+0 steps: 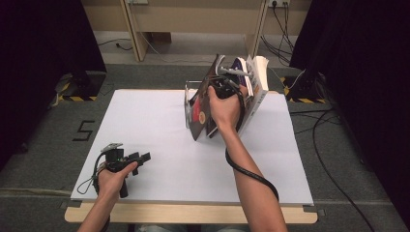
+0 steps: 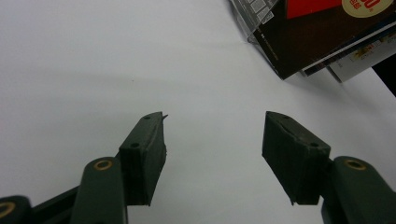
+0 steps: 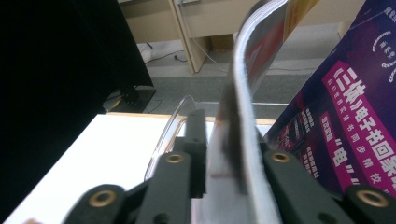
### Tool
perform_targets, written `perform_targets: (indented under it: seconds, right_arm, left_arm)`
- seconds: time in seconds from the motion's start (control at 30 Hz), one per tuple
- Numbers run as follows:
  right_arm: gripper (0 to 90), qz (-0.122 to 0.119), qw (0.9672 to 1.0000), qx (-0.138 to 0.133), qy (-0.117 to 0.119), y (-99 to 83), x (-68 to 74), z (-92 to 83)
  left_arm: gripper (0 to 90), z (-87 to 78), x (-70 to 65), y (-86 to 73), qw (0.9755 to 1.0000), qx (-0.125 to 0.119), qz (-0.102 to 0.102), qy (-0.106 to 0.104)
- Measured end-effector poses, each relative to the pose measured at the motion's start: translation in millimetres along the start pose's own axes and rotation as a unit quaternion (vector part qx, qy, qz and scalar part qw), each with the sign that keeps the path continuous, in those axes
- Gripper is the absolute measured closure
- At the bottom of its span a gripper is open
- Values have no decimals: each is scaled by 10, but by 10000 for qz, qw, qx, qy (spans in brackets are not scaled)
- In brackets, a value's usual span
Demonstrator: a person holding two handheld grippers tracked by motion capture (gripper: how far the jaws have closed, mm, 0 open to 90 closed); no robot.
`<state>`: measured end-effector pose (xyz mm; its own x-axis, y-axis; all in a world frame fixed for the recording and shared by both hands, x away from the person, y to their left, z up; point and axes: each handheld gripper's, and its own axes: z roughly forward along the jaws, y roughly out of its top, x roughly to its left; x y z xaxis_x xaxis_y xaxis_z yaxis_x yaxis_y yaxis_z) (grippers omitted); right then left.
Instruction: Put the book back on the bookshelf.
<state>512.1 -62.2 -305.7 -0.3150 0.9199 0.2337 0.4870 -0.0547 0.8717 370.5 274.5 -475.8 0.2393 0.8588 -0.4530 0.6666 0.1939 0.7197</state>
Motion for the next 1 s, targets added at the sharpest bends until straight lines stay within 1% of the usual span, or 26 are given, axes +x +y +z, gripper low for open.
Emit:
perform_targets:
  seconds: [0.07, 0.13, 0.17, 0.3, 0.33, 0.43, 0.53, 0.8, 0.87, 1.0]
  right_arm:
    - [702, -139, 9999, 62, 28, -3, -11, 2]
    - [659, -229, 9997, 125, 36, -8, -26, 5]
    - [647, -324, 9994, 142, 22, -11, -37, 6]
    - [608, -538, 9984, 156, 31, -22, -61, -17]
    - [600, -584, 9981, 177, 6, -25, -64, -28]
    - [555, -719, 9973, 164, 27, -39, -69, -52]
    - [530, -825, 9965, 127, 42, -53, -77, -76]
    - [520, -923, 9957, 115, 41, -115, -110, -151]
    - [525, -910, 9958, 110, 38, -132, -130, -184]
    - [524, -913, 9958, 110, -52, -174, -172, -249]
  left_arm:
    - [387, 1, -3, 0, 10000, 0, 10, -4]
    - [387, 3, -3, -1, 10000, 7, 19, -6]
    - [387, 6, -5, -2, 10000, 11, 23, -11]
    - [387, 15, -15, -7, 10000, 31, 27, -27]
    - [387, 16, -17, -8, 10000, 31, 35, -26]
    - [387, 18, -19, -10, 10000, 31, 40, -22]
    - [387, 18, -27, -12, 10000, 21, 46, -26]
    - [381, 18, -34, -17, 10000, 4, 78, -19]
    - [381, 22, -35, -19, 10000, 4, 80, -18]
    - [381, 27, -41, -21, 9999, 13, 102, -29]
